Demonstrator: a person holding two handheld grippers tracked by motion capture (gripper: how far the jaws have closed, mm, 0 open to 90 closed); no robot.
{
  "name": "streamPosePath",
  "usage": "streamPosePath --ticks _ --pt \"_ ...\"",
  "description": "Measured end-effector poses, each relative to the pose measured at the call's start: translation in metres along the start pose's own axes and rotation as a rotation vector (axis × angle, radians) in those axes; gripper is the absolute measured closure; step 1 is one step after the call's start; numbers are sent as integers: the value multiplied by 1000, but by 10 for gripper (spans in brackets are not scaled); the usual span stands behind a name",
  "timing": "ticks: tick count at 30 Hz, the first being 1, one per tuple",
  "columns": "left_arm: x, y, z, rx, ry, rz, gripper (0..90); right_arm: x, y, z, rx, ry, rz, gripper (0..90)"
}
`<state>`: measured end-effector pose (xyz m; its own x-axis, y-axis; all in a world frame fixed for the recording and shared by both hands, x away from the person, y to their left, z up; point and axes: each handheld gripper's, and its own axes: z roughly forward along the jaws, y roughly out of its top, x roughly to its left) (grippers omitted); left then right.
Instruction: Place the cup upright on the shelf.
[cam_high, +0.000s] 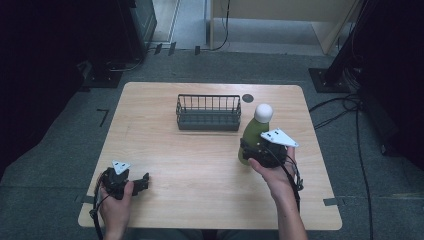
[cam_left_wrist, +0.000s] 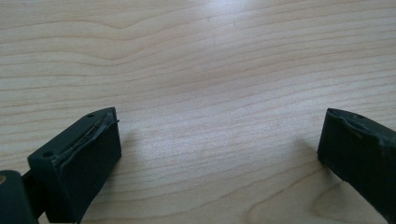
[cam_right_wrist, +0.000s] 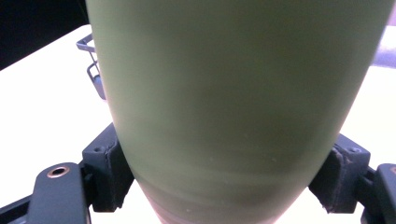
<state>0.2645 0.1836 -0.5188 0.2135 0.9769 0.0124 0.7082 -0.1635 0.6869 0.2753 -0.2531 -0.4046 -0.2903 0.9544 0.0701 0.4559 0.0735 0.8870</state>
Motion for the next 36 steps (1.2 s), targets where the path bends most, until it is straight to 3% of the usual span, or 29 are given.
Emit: streamPosePath --ticks 26,36 --pt "0 0 0 -2 0 -1 0 30 46 34 -6 43 -67 204" --pt "0 0 0 -1 0 -1 0 35 66 40 -18 50 -78 204"
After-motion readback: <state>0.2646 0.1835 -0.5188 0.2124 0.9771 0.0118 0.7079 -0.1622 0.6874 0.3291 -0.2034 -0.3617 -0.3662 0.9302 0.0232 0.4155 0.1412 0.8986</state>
